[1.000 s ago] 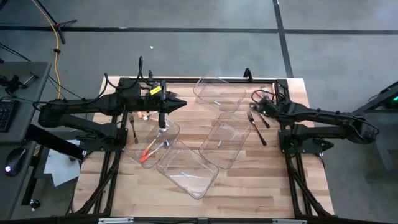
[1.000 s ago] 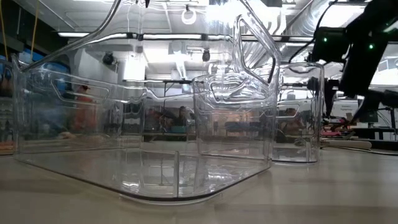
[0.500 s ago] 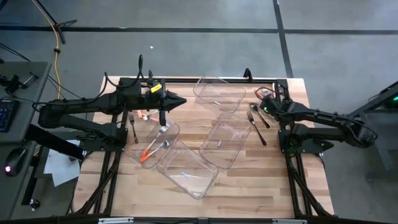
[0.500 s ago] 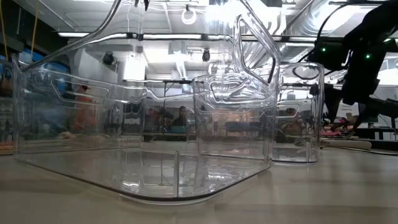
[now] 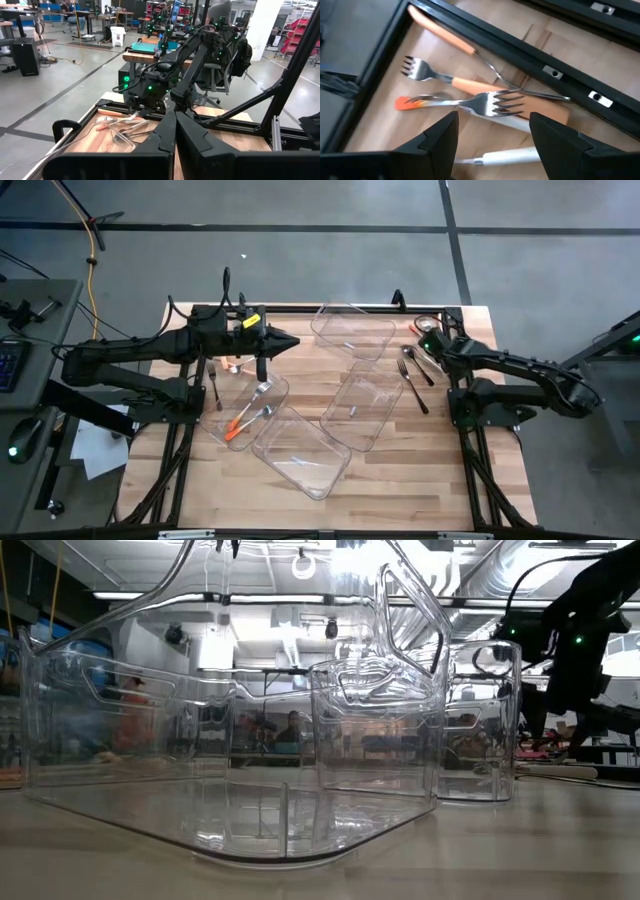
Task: Sort silverware by color (type)
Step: Put the orange fork into the middle left transparent bin
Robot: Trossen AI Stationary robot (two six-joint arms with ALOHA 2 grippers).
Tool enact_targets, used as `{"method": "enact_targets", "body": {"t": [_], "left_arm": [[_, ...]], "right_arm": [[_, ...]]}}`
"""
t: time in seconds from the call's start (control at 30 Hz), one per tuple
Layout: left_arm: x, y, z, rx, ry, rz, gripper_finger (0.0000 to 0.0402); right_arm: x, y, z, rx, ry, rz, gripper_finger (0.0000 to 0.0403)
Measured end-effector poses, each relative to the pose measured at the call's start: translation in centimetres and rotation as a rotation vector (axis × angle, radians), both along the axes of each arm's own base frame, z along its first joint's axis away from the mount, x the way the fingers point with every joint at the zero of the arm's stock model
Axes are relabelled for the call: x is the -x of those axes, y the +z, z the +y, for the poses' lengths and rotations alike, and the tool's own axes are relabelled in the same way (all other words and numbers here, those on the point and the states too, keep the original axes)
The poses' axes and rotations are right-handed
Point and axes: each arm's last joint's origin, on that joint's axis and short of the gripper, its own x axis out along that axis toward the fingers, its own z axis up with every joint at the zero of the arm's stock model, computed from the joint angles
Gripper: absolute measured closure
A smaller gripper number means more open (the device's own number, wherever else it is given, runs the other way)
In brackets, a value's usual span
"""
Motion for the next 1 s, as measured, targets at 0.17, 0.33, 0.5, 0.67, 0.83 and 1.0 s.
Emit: {"method": "enact_targets", "body": {"t": [0.17,0.33,0.5,0.67,0.83,1.0], "left_arm": [[0.0,0.0,0.0,0.0,0.0,0.0,0.0401],[0.0,0.0,0.0,0.0,0.0,0.0,0.0401],[0.0,0.0,0.0,0.0,0.001,0.0,0.0401],[0.0,0.0,0.0,0.0,0.002,0.0,0.0401],[0.0,0.0,0.0,0.007,0.003,-0.001,0.0401],[0.0,0.0,0.0,0.007,0.002,-0.001,0.0401]], "right_arm": [[0.0,-0.5,-0.3,-0.013,-0.06,0.007,0.0174],[0.1,-0.9,-0.6,-0.029,-0.077,0.026,0.0179],[0.0,-0.8,-0.8,-0.009,-0.068,0.03,0.0222],[-0.1,-0.8,-1.0,0.007,-0.048,0.037,0.0269],[-0.1,-0.8,-1.0,-0.001,-0.026,0.055,0.0287],[-0.4,-1.4,-1.1,-0.047,-0.009,0.063,0.0288]]}}
